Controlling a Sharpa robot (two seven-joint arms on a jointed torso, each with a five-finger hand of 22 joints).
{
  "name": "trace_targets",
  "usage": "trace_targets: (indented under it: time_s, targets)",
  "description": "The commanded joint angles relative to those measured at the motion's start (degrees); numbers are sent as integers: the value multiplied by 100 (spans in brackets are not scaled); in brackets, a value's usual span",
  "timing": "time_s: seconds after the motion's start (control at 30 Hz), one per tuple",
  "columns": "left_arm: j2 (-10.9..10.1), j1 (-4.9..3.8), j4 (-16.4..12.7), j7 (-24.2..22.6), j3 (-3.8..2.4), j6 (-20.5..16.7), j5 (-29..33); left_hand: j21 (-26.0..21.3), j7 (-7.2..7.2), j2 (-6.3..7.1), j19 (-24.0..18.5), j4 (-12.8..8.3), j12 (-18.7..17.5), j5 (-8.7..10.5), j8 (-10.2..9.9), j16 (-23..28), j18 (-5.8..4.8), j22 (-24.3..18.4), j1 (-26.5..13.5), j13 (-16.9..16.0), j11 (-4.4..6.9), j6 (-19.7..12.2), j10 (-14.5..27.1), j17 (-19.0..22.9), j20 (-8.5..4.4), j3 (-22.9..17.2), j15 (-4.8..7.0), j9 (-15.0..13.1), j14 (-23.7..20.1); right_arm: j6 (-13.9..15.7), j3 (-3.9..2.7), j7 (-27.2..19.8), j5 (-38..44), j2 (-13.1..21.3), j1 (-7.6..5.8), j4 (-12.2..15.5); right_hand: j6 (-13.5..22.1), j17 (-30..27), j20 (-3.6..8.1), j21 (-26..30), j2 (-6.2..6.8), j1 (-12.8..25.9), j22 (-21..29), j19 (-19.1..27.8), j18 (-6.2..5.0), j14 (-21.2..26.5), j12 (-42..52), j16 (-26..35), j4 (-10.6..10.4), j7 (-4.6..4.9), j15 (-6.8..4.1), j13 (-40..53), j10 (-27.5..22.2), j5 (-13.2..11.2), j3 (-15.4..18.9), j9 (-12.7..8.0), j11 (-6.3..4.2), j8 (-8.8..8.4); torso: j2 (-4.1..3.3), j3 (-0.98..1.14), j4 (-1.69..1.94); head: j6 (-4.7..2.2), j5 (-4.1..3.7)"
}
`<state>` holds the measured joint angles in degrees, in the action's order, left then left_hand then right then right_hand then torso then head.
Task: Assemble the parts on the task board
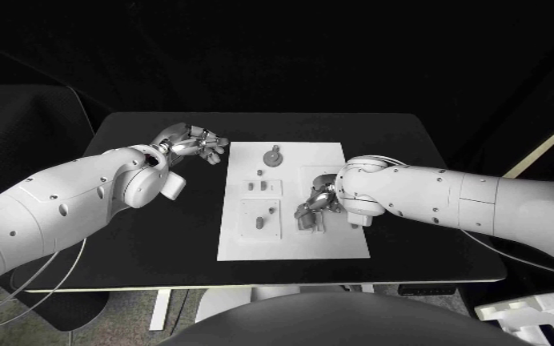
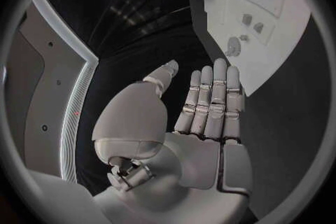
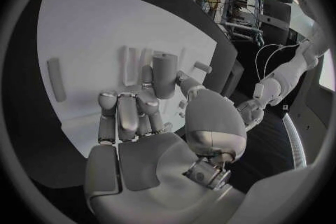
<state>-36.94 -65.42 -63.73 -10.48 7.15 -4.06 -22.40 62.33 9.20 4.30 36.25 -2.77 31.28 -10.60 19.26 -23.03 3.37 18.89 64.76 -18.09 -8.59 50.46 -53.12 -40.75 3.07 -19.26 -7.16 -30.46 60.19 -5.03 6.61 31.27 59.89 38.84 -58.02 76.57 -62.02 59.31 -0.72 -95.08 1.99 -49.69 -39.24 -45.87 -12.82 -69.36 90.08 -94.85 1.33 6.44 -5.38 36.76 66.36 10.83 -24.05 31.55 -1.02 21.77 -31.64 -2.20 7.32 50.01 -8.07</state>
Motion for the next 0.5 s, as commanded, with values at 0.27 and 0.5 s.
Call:
trace_targets:
  time_s: [0.27,0.5]
  targets:
    - [3,-4,-9,-36,-3,72,-5,26,-4,-20,40,27,-29,-12,24,38,94,9,-64,-8,-2,15,-39,-6,-1,2,1,-9,22,-195,9,-6,151,-54,57,-66,-151,-9,-15,-788,16,204,-24,-12,-61,11,-33,-479,66,91,-48,15,31,6,-199,-17,-2,-8,-1,-3,3,-1,-4]
    - [6,-4,-8,-36,-3,74,-5,26,-4,-21,39,29,-31,-12,24,41,94,9,-66,-8,-2,15,-38,-6,-1,2,1,-9,22,-142,10,-17,187,-64,74,-80,-158,-14,-24,-782,173,461,-46,-9,-77,15,-47,-479,-47,90,-48,23,31,5,-220,-34,-3,-31,0,2,-1,-1,3]
